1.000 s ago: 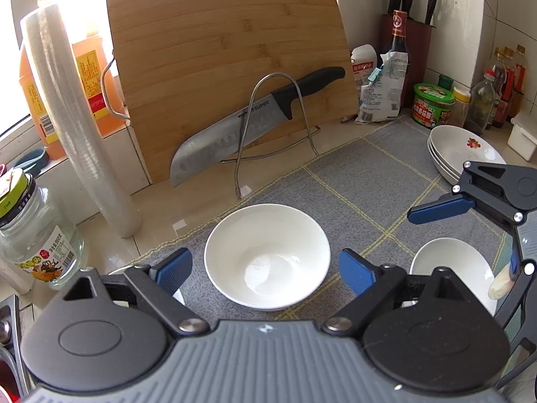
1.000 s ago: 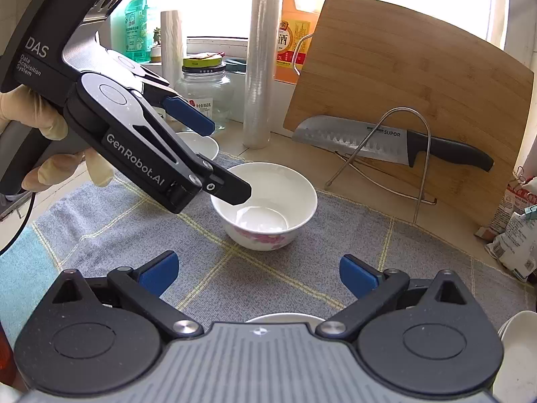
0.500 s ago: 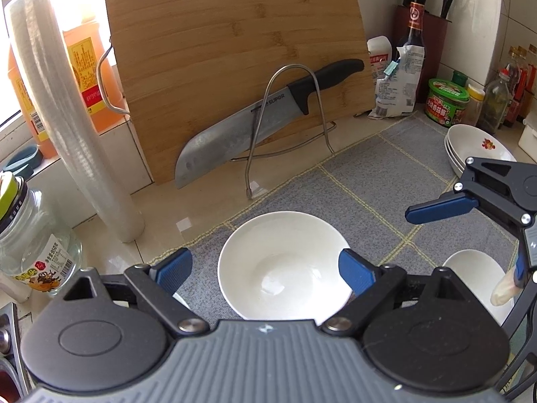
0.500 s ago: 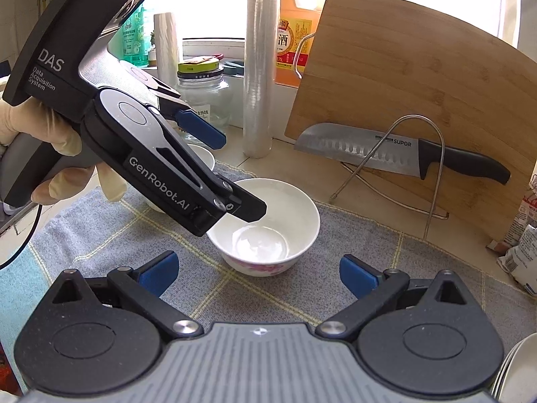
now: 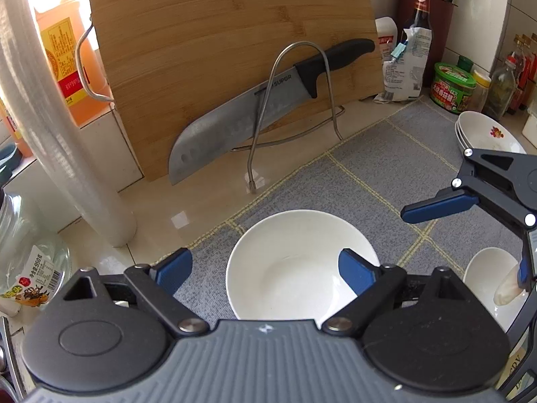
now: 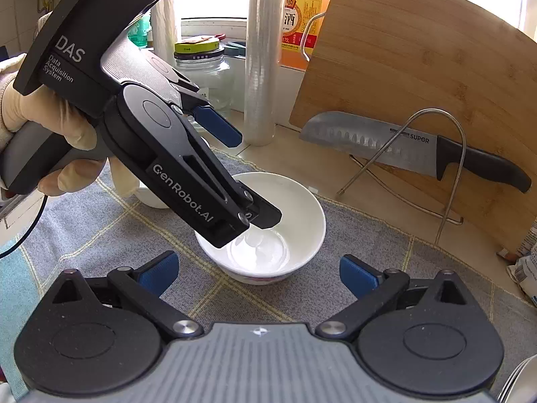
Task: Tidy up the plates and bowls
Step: 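Grasp the rim of the flower-print bowl with the left tool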
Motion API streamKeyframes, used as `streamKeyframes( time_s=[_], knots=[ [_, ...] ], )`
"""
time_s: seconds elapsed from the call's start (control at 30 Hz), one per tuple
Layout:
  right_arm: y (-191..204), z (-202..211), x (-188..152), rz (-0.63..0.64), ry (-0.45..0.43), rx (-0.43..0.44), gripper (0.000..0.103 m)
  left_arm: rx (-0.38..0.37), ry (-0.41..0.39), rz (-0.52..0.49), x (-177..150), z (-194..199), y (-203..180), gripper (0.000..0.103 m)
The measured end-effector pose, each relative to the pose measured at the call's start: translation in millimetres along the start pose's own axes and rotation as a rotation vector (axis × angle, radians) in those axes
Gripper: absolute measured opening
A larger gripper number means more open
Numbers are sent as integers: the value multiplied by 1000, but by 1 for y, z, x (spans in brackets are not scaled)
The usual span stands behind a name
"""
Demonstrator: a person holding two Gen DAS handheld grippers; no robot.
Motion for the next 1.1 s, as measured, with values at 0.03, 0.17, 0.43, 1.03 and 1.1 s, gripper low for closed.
streamKeyframes(
  time_s=[0.03, 0.17, 0.43, 1.03, 1.1],
  knots=[
    [0, -2, 0, -1, 6, 5, 103, -4, 6, -2, 0, -3, 1, 94],
    [0, -7, 1, -3, 15, 16, 103, -23, 30, 4, -2, -10, 4, 94],
    [2, -23, 1, -15, 54, 38, 103, -56, 96, 25, -6, -26, 9, 93],
    [-4, -45, 2, -31, 93, 16, 97, -149, 160, 56, -12, -42, 10, 75],
    [-3, -45, 2, -32, 91, 22, 95, -154, 159, 52, -12, -41, 9, 74]
  ],
)
Point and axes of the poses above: each gripper's, at about its wrist camera, not at the fingertips, and z roughly against the way its jaws point, y to its left, x to its top, the point moved 10 cm from there along -z, roughly the way its jaws point, and after that the axes turned 1 degree about -y, right-handed, at the moved point
